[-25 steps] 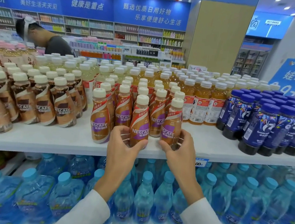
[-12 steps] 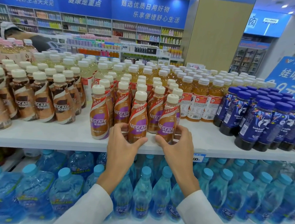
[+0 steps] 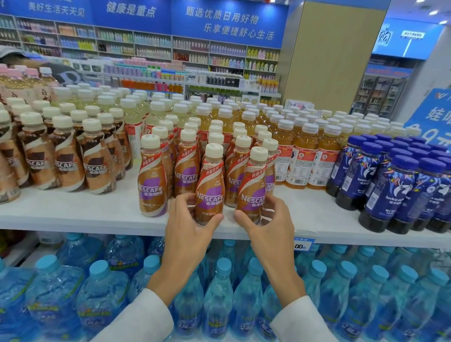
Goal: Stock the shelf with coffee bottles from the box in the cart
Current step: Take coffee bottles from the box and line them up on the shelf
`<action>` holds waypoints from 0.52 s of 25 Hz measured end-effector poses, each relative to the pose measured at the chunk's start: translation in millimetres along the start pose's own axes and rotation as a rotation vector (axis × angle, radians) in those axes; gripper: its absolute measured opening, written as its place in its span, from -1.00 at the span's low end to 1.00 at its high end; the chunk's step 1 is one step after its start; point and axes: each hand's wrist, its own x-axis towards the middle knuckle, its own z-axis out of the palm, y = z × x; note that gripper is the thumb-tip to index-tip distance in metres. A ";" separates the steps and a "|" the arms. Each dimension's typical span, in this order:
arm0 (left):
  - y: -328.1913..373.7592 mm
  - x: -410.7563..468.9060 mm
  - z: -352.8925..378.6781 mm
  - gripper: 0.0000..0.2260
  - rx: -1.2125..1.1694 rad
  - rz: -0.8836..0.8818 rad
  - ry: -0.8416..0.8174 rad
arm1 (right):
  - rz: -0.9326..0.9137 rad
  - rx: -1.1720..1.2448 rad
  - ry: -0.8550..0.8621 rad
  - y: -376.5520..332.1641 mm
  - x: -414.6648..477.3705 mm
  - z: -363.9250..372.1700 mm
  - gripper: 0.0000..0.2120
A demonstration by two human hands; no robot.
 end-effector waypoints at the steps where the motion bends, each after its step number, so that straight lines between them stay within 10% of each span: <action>1: 1.8 -0.8 0.1 -0.40 0.012 -0.002 0.002 | 0.000 -0.003 0.004 0.2 0.5 0.6 -0.30; 13: -2.5 -11.9 -27.7 -0.42 0.117 0.006 0.157 | -0.068 0.057 -0.142 -13.8 -5.0 30.5 -0.37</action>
